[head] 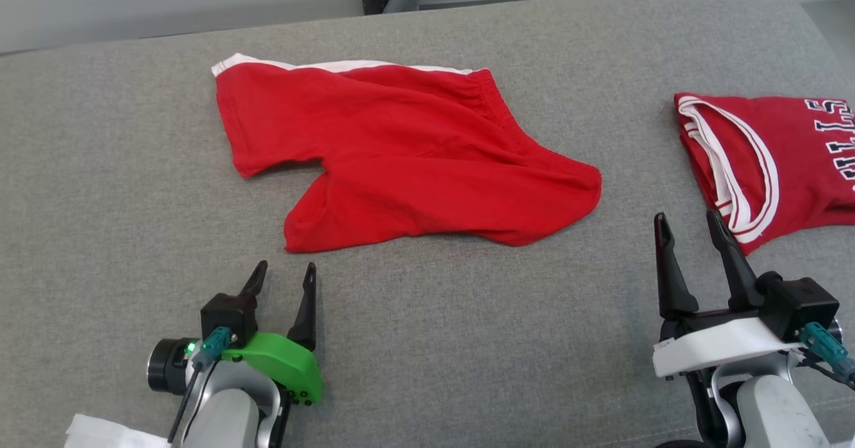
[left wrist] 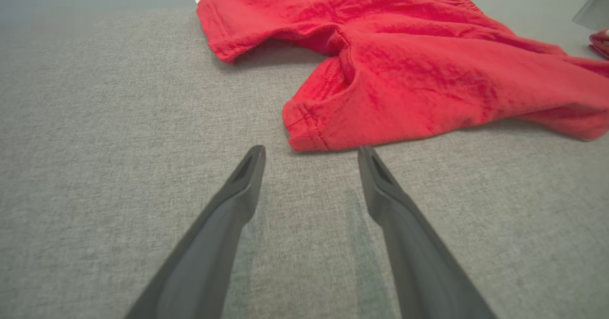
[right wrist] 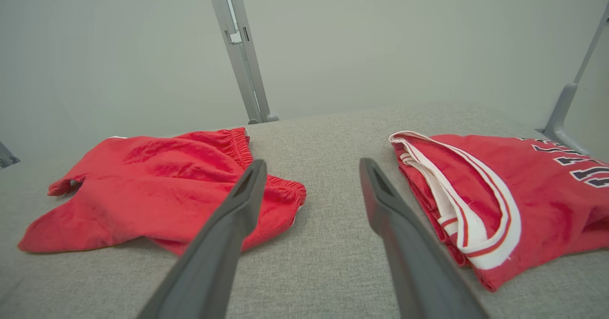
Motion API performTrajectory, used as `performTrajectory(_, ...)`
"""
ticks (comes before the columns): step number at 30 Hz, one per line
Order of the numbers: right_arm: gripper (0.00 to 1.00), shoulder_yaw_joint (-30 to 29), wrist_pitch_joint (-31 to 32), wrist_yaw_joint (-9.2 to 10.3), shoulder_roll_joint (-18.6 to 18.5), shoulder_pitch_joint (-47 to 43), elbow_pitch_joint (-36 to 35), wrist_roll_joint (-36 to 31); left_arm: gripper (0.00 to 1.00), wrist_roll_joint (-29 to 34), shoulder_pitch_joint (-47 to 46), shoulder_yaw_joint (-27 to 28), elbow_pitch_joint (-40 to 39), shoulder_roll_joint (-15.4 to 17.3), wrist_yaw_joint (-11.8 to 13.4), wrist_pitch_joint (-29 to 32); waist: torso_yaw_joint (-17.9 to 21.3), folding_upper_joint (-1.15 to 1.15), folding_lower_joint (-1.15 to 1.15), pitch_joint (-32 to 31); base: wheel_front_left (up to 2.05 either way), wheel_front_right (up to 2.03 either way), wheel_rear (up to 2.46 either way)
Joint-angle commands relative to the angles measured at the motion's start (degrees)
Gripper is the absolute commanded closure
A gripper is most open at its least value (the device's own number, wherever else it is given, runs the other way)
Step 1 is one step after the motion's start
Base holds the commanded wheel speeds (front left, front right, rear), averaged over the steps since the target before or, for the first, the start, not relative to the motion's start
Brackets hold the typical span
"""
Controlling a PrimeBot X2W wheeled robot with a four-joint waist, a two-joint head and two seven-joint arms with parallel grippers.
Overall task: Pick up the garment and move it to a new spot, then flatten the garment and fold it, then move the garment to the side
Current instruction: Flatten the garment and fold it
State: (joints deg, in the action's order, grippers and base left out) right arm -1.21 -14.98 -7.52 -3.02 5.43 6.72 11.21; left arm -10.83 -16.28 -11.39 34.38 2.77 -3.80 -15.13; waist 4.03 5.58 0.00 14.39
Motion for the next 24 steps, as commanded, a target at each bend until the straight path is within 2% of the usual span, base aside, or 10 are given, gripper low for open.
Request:
performTrajectory(1,0.00,-0.01,-0.08,0.08,-0.47,0.64,0.19,0.47,0.00,-0.40,-1.34,0.34,1.78,0.23,-0.37,0.03,1.75,0.01,0.00,2.20,0.00,0.00,0.00)
performTrajectory(6,0.00,0.19,-0.08,0.08,-0.60,1.76,0.34,0.84,0.00,-1.62,-4.38,1.23,5.65,0.23,-1.34,0.03,2.57,0.01,0.00,4.04,0.00,0.00,0.00)
performTrajectory(14,0.00,0.63,-0.08,0.08,-0.75,2.64,0.52,0.84,0.00,-2.94,-5.65,0.97,4.42,0.22,-2.24,0.08,2.98,0.01,0.00,5.30,0.00,0.00,0.00)
performTrajectory(15,0.00,0.78,-0.08,0.08,-0.73,2.75,0.58,0.82,0.05,-3.24,-5.56,0.96,3.54,0.22,-2.27,0.07,3.01,0.01,0.00,5.41,0.00,0.00,0.00)
performTrajectory(16,0.00,0.89,-0.08,0.08,-0.73,2.81,0.64,0.84,0.60,-3.34,-5.34,0.93,2.94,0.22,-2.33,0.06,3.01,0.01,0.00,5.51,0.00,0.00,0.00)
performTrajectory(17,0.00,0.96,-0.08,0.08,-0.74,2.88,0.68,0.89,1.00,-3.26,-5.16,0.82,2.12,0.22,-2.47,0.05,3.01,0.01,0.00,5.60,0.00,0.00,0.00)
performTrajectory(24,0.00,0.53,-0.08,0.08,-0.73,2.73,1.38,1.37,1.00,-1.98,-3.84,0.91,-6.10,0.23,-3.17,0.03,1.98,0.01,0.00,5.15,0.00,0.00,0.00)
